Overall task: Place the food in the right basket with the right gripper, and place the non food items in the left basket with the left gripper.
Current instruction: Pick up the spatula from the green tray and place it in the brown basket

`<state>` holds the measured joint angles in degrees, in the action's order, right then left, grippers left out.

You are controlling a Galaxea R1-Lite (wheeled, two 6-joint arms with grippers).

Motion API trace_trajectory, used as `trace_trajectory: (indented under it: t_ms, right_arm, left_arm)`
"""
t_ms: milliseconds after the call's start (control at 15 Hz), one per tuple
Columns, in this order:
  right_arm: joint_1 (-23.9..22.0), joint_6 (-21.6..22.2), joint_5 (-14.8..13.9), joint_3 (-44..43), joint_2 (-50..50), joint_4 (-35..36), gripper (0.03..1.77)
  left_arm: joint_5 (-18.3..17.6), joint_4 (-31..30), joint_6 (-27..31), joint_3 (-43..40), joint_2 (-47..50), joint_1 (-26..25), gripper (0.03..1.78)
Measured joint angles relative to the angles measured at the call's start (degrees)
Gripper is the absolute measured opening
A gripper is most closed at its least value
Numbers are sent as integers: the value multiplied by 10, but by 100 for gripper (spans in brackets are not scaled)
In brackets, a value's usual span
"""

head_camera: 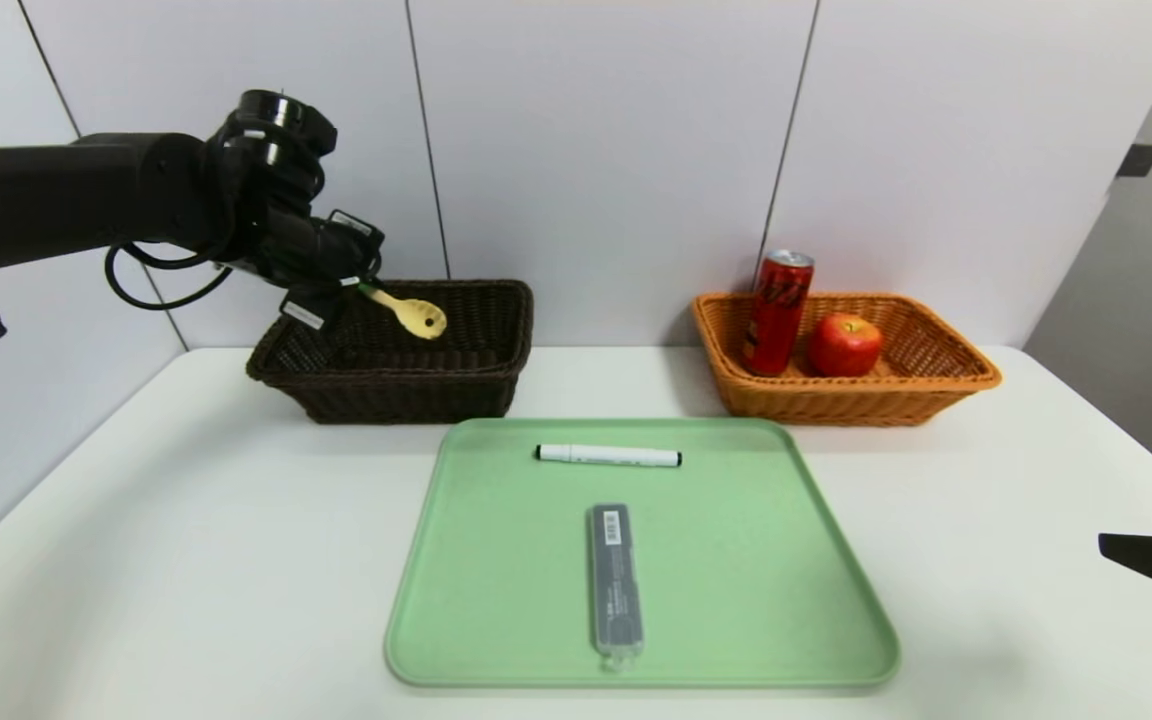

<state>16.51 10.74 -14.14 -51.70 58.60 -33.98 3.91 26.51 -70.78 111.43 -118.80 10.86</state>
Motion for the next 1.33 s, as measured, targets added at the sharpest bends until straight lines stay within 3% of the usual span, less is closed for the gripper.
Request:
trace_trajectory:
  t_ms: [467,867,1133,1333]
  right_arm:
    - [0,1,1,12,-2,2,171]
    - [0,1,2,15,-2,1,171]
    - [0,1,3,16,-3,1,171]
    - [0,1,3,19,-4,1,171]
  left_arm:
    - [-24,-6,-30,0,-50,-18,12]
    - [-23,-26,-23,0,-69,-18,94]
    - [-22,-25,-8,0,-45,-16,125]
    - [-21,-17,57,0,16,14,140]
